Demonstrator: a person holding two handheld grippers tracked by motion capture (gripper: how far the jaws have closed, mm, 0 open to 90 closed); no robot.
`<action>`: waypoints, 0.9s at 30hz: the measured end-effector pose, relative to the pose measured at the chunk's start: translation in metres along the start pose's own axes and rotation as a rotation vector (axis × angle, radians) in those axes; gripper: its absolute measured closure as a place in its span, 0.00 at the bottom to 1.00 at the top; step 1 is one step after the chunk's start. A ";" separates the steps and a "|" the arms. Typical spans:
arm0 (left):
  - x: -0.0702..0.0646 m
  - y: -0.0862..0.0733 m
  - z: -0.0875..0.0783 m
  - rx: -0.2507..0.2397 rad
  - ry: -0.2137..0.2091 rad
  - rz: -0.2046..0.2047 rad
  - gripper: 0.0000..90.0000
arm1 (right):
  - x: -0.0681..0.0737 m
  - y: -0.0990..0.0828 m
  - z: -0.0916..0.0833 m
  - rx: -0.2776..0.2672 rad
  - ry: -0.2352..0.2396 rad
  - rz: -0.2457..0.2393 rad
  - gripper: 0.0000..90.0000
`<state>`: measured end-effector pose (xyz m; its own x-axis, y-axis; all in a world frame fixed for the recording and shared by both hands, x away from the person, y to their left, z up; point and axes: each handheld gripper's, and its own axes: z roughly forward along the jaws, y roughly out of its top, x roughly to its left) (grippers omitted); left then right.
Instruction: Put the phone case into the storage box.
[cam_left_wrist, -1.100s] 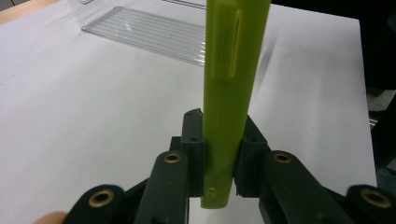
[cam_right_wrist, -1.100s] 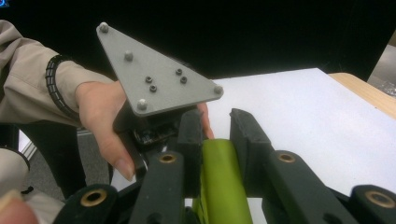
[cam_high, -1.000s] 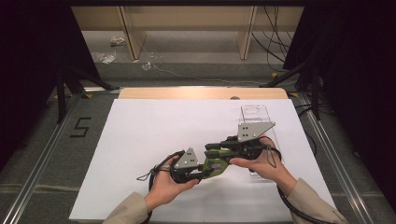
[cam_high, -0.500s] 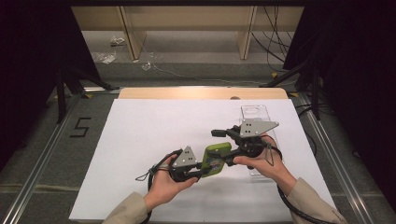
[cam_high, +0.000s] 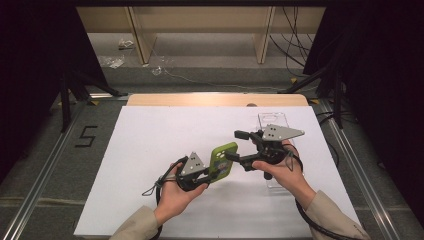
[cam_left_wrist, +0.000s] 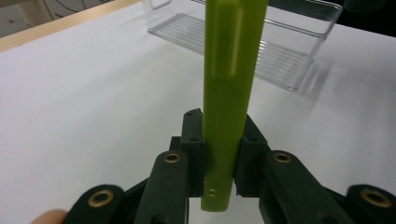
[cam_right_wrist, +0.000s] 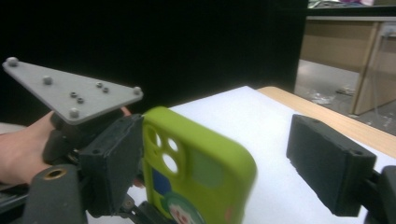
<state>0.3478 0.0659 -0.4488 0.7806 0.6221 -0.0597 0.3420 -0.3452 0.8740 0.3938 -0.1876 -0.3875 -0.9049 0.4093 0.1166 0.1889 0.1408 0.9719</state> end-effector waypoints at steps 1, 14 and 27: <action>0.001 0.000 -0.001 -0.003 0.011 -0.006 0.85 | -0.001 -0.001 0.000 -0.006 -0.013 0.002 0.20; 0.008 0.000 -0.004 -0.017 0.115 -0.074 0.85 | -0.003 -0.012 0.005 -0.024 -0.120 0.050 0.14; 0.007 0.001 -0.002 -0.014 0.132 -0.092 0.85 | 0.006 -0.018 0.015 -0.016 -0.155 0.053 0.09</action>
<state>0.3531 0.0714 -0.4475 0.6707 0.7377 -0.0769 0.4006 -0.2730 0.8746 0.3911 -0.1746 -0.4071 -0.8237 0.5505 0.1363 0.2277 0.1009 0.9685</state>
